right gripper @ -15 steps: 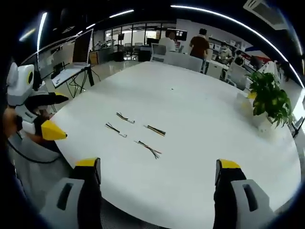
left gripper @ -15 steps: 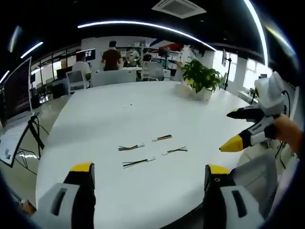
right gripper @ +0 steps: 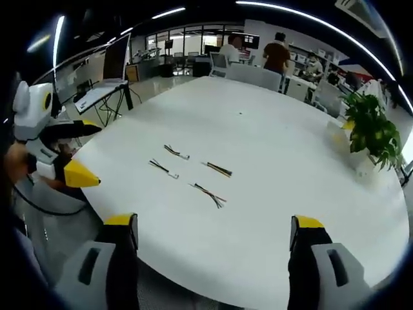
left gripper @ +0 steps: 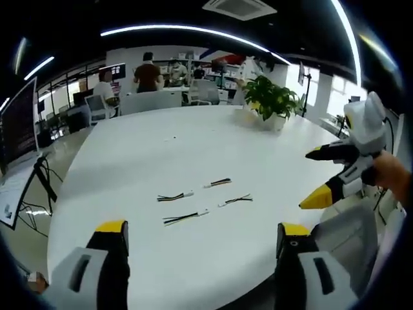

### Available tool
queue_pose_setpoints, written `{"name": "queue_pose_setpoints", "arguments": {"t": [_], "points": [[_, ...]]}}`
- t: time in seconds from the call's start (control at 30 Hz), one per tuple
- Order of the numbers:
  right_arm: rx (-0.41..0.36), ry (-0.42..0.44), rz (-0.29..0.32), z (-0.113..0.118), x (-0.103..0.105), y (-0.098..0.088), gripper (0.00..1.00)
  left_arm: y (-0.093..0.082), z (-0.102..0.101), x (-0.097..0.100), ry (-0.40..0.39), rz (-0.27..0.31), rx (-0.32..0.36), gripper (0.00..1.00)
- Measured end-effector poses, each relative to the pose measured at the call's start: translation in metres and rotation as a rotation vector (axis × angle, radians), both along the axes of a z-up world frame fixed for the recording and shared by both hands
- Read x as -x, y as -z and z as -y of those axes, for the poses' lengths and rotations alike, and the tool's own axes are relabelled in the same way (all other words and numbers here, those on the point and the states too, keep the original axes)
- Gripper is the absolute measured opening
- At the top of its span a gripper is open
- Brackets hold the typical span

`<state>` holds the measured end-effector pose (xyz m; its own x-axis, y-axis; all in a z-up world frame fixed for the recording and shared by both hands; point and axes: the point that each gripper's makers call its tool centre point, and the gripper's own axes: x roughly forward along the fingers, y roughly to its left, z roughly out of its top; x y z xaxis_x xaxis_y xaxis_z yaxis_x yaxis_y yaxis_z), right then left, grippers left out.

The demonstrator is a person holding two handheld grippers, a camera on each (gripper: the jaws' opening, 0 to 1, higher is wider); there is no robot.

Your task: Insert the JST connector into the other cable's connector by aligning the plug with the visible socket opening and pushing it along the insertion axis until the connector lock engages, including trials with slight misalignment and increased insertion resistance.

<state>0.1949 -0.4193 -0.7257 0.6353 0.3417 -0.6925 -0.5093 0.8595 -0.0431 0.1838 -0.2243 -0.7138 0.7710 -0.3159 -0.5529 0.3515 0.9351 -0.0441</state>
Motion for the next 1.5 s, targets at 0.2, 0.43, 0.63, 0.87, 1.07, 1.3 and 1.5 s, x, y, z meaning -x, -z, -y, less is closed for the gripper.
{"name": "queue_pose_setpoints", "arguments": {"t": [0.2, 0.43, 0.63, 0.87, 1.07, 1.3, 1.5], "points": [[-0.001, -0.001, -0.013, -0.002, 0.001, 0.003, 0.95, 0.000, 0.003, -0.001, 0.002, -0.005, 0.007, 0.93], [-0.012, -0.020, -0.022, -0.009, 0.000, 0.007, 0.95, 0.006, 0.005, -0.001, 0.000, -0.019, -0.008, 0.92], [-0.043, -0.050, -0.038, -0.019, -0.001, 0.009, 0.95, 0.010, 0.005, -0.006, 0.008, -0.034, -0.012, 0.92], [-0.076, -0.130, -0.064, -0.030, 0.001, 0.013, 0.95, 0.012, 0.009, -0.007, 0.033, -0.036, -0.014, 0.92], [-0.055, -0.166, -0.058, -0.034, -0.003, 0.016, 0.96, 0.018, 0.012, -0.007, 0.044, -0.059, 0.003, 0.92], [-0.068, -0.195, -0.048, -0.045, -0.007, 0.012, 0.96, 0.012, 0.021, -0.014, 0.079, -0.029, 0.027, 0.91], [-0.076, -0.194, -0.048, -0.048, -0.011, 0.012, 0.95, 0.015, 0.023, -0.017, 0.094, -0.040, 0.038, 0.91]]}}
